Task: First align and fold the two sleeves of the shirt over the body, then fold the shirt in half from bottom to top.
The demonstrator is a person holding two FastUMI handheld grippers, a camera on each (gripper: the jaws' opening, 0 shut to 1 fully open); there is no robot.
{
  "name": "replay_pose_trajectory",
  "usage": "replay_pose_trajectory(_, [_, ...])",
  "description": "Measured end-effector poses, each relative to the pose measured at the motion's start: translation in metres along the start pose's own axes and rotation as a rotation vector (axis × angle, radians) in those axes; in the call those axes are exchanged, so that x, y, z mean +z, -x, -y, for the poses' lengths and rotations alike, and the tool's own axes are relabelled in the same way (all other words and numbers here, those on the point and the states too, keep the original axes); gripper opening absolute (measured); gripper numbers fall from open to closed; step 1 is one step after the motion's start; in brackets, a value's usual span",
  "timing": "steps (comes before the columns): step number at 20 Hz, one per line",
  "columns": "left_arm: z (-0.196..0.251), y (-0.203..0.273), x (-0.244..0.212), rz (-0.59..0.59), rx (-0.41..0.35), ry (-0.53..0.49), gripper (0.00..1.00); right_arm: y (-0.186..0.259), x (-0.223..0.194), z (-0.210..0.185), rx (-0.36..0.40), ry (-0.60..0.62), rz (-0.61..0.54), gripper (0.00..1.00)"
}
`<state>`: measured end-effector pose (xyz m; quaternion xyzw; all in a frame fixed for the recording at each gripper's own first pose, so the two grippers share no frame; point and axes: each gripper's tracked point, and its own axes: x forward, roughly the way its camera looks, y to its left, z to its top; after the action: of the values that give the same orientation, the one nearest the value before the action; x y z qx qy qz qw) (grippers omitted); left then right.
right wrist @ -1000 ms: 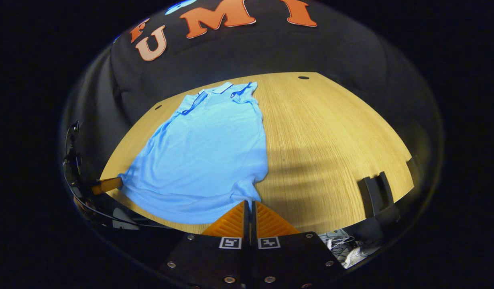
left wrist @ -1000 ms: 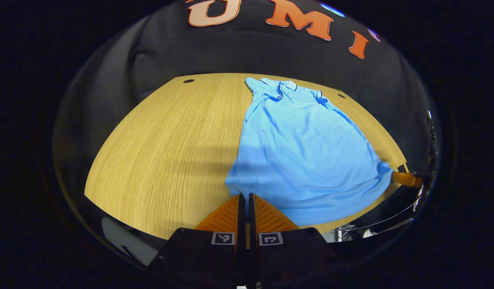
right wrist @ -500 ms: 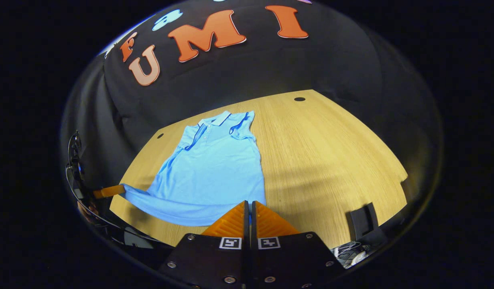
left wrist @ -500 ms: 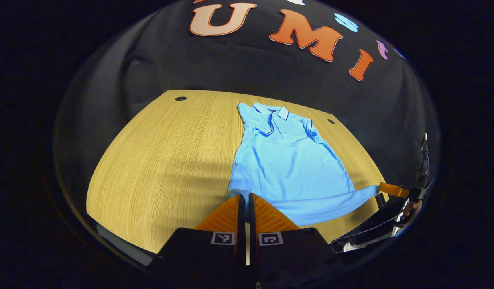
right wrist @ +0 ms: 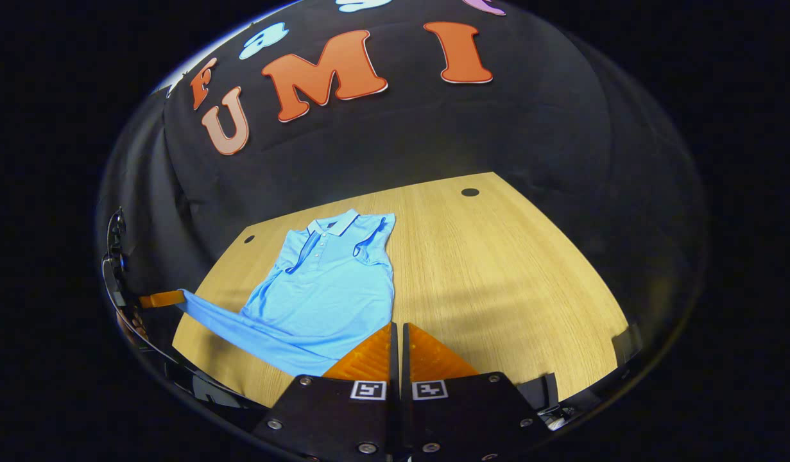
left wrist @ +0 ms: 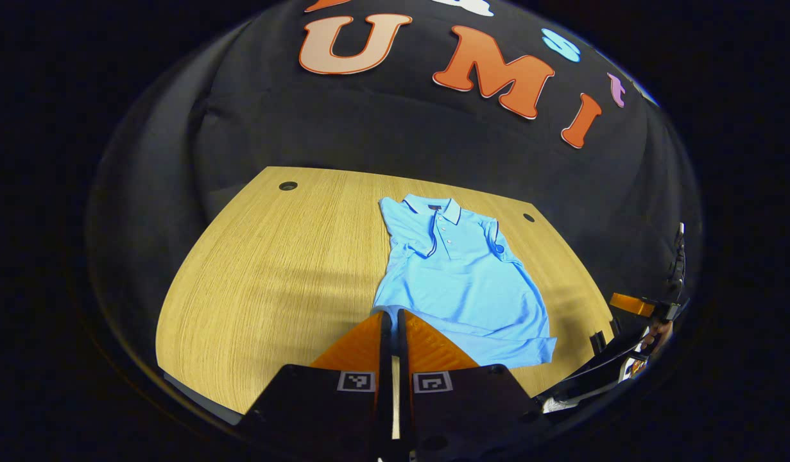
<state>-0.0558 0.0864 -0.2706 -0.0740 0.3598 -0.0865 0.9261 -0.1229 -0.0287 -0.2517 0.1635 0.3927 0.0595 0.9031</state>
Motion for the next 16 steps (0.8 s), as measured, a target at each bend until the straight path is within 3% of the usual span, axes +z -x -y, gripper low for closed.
replay_pose_trajectory(5, [0.007, -0.006, -0.014, -0.044, 0.012, -0.063, 0.08, -0.019, -0.079, -0.029, 0.047, 0.076, -0.178, 0.05])
replay_pose_trajectory(8, [0.002, -0.006, -0.017, -0.061, 0.015, -0.051, 0.08, -0.022, -0.108, -0.06, 0.102, 0.041, -0.223, 0.34])
replay_pose_trajectory(12, [-0.001, -0.01, -0.021, -0.068, 0.017, -0.039, 0.08, -0.033, -0.122, -0.058, 0.065, 0.059, -0.242, 0.6])
replay_pose_trajectory(13, [-0.002, -0.01, -0.023, -0.07, 0.017, -0.038, 0.08, -0.038, -0.124, -0.058, 0.054, 0.065, -0.243, 0.55])
replay_pose_trajectory(14, [-0.004, -0.01, -0.023, -0.07, 0.019, -0.037, 0.08, -0.041, -0.127, -0.059, 0.049, 0.063, -0.249, 0.64])
replay_pose_trajectory(16, [-0.007, -0.01, -0.025, -0.07, 0.021, -0.035, 0.08, -0.047, -0.134, -0.064, 0.048, 0.055, -0.262, 0.65])
